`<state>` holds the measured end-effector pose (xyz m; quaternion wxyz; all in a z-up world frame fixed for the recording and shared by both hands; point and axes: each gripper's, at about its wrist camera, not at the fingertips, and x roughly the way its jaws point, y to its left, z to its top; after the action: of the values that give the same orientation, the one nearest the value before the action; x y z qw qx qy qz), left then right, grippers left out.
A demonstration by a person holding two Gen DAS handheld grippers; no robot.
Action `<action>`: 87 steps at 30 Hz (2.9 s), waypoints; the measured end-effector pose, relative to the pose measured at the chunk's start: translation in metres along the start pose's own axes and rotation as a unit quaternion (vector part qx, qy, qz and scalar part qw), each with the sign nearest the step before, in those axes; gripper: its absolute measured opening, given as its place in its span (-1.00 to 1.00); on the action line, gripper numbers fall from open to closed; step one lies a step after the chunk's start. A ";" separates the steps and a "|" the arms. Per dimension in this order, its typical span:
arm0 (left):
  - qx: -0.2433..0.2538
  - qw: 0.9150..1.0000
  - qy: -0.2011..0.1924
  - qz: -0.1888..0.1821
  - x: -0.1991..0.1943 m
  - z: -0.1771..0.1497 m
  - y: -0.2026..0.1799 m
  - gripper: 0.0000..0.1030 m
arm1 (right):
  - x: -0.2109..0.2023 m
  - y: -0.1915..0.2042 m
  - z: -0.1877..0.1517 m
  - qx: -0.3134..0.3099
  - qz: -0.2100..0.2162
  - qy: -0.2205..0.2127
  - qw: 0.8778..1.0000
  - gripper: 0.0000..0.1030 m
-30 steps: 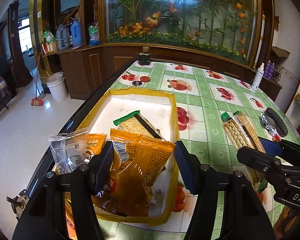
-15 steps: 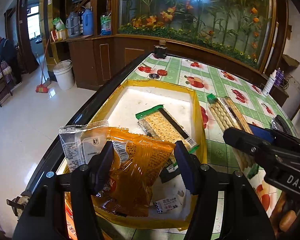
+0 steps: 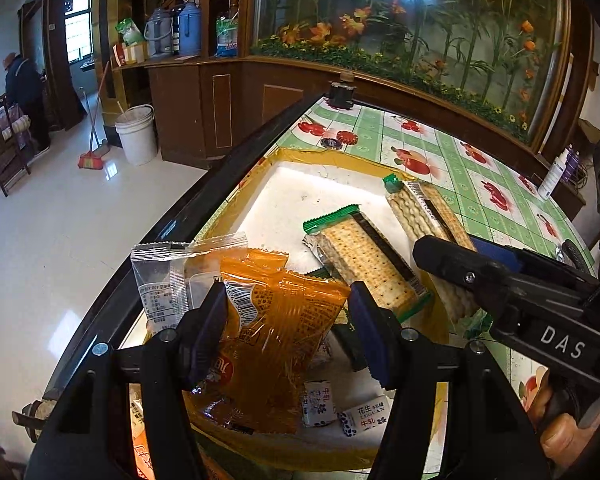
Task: Organize snacks
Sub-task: 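Carry the orange pack and cracker pack over the tray with both tools, then open both tools to drop the orange pack and cracker pack into the tray, then grasp the silver foil pack with the left tool while the right tool grasps the white candy pack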
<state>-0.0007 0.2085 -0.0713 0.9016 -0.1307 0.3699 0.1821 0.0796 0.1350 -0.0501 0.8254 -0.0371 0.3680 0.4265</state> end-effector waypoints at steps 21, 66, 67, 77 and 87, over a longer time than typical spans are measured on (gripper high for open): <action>0.010 1.000 0.021 -0.002 0.016 0.007 -0.008 0.18 | 0.029 -0.015 0.006 0.020 -0.003 0.021 1.000 -0.08; 0.095 0.992 0.027 -0.081 -0.021 0.001 -0.123 0.48 | -0.148 -0.178 -0.086 0.183 -0.119 -0.071 0.973 0.31; 0.100 0.991 0.029 -0.085 -0.021 -0.001 -0.129 0.48 | -0.156 -0.190 -0.091 0.191 -0.132 -0.074 0.970 0.31; 0.136 0.983 0.036 -0.116 -0.017 -0.005 -0.183 0.47 | -0.199 -0.281 -0.124 0.248 -0.269 -0.066 0.928 0.32; 0.220 0.964 0.030 -0.144 -0.001 0.003 -0.267 0.47 | -0.174 -0.311 -0.107 0.242 -0.303 -0.030 0.921 0.08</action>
<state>0.1138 -0.0311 -0.0418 0.9135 0.0136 0.4046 -0.0398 0.1817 -0.2195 -0.0953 0.9098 0.0671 0.4059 0.0551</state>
